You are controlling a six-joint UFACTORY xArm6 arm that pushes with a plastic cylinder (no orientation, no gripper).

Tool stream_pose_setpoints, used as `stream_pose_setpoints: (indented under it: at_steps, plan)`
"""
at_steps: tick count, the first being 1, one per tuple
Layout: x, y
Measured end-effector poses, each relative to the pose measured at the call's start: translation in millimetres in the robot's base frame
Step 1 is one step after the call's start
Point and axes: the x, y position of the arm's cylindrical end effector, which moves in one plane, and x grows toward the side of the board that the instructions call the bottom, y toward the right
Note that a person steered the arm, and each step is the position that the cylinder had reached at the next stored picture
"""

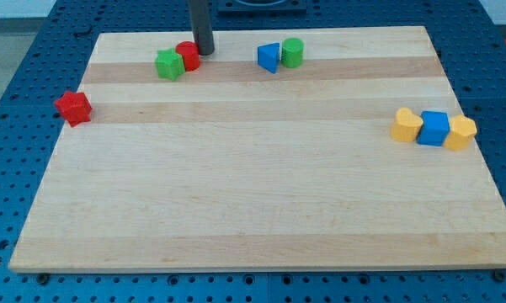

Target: Push red circle along with green star to red star

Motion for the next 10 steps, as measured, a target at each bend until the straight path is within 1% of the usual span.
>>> stream_pose_setpoints:
  at_steps: [3, 5, 8, 9, 10]
  plan:
    - [31.9, -31.4]
    - [47.4, -59.5]
    - [70.0, -86.9]
    - [70.4, -86.9]
    - [57.2, -69.4]
